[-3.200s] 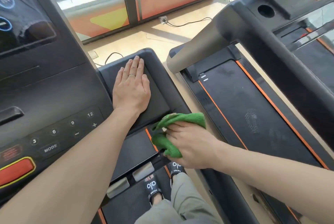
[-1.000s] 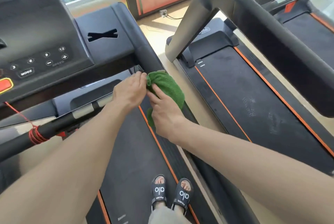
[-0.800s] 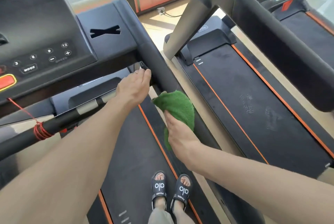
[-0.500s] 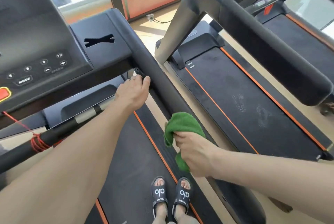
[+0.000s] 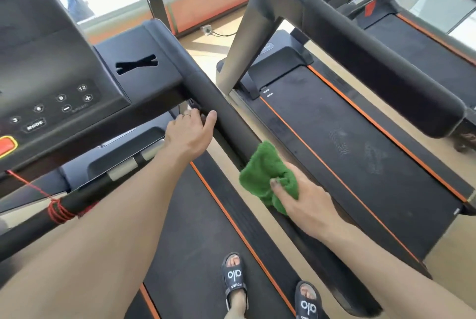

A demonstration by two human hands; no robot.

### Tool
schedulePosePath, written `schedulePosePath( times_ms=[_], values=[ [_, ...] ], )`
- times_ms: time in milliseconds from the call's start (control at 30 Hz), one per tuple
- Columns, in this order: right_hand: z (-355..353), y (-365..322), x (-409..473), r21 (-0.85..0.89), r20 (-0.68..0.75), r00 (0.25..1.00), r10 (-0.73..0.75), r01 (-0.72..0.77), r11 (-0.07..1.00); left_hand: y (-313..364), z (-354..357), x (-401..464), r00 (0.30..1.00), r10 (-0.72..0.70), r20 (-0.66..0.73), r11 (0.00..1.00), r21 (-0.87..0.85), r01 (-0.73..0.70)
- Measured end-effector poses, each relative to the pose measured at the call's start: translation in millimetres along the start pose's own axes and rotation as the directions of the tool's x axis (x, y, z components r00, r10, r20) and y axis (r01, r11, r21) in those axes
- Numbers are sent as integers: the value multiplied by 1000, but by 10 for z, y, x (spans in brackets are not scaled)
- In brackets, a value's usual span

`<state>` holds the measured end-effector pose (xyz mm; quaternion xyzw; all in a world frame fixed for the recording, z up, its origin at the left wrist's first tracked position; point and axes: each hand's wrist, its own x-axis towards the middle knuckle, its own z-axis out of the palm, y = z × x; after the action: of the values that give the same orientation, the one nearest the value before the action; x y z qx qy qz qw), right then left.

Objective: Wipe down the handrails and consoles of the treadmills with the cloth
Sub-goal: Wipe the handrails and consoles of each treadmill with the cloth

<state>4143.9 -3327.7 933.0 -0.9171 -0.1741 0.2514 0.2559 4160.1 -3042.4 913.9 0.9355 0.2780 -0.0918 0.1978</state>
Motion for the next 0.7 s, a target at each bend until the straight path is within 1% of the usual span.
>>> schedulePosePath(
  times_ms=[67, 100, 200, 267, 300, 367, 433, 500, 567, 633, 700],
  values=[
    [-77, 219, -345, 112, 23, 989, 145, -147, 983, 37, 18, 16, 1000, -16, -19, 1000, 21, 16],
    [-93, 300, -491, 130, 21, 982, 190, -191, 973, 40, 19, 26, 999, -27, -20, 999, 34, 28],
    [-151, 460, -756, 176, 50, 963, 266, -271, 946, 69, 64, 5, 998, -63, -19, 993, 104, 64],
    [-195, 454, -715, 205, 113, 954, 279, -297, 933, 174, 119, -73, 992, -112, -53, 990, 79, 116],
    [-222, 431, -643, 232, 177, 949, 259, -296, 927, 266, 174, -149, 987, -147, -68, 988, 43, 151],
    [-191, 343, -296, 351, 265, 939, 221, -307, 884, 437, 281, -299, 979, -182, -97, 983, 0, 183],
    [-144, 205, 121, 478, 345, 931, 124, -288, 830, 504, 345, -428, 980, -160, -114, 987, -4, 160],
    [-63, 219, 420, 608, 404, 915, -1, -268, 748, 556, 416, -600, 987, -117, -112, 993, -13, 116],
    [-2, 244, 547, 644, 426, 900, -90, -232, 729, 644, 496, -757, 990, -87, -109, 994, -74, 79],
    [41, 455, 413, 626, 426, 899, -103, -211, 750, 852, 616, -962, 988, -104, -110, 969, -235, 76],
    [88, 751, 165, 577, 434, 897, -78, -211, 789, 1024, 731, -1115, 982, -156, -104, 912, -398, 103]
  ],
)
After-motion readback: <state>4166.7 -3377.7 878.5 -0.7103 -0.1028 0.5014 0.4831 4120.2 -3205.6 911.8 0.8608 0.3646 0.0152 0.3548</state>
